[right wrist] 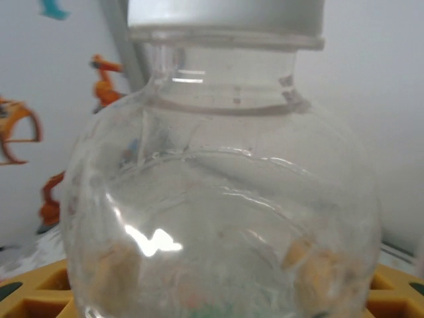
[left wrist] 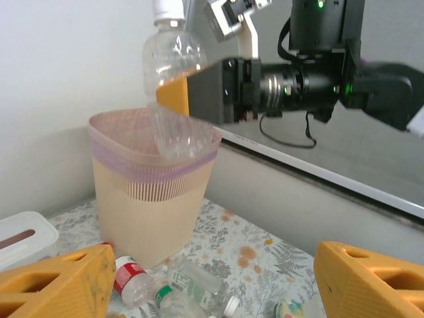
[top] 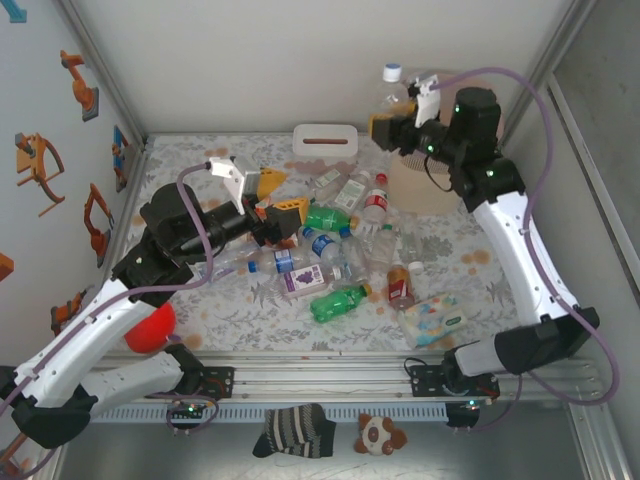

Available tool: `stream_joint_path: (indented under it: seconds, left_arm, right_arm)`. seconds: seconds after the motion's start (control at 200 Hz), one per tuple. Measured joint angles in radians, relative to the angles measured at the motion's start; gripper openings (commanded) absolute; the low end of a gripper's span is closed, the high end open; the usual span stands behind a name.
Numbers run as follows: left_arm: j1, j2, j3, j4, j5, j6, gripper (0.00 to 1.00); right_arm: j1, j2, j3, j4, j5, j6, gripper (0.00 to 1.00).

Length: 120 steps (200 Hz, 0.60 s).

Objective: Put the plastic bottles in the bin

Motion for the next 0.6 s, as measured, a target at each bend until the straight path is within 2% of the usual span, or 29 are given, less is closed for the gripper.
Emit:
stream_joint_path:
  seconds: [0.345,0.601]
  left_arm:
    - [0.000,-0.005,-0.043,0.001,-0.011,-0.013,0.79]
    - [0.000,-0.024,-0.093,0.002,-0.018,-0.030,0.80]
  right_arm:
    - [-0.218,0.257,0.321,-0.169,0.152,0.137,0.50]
    - [-0.262,0.436,0.511,-0.332,0.317,0.086,0.51]
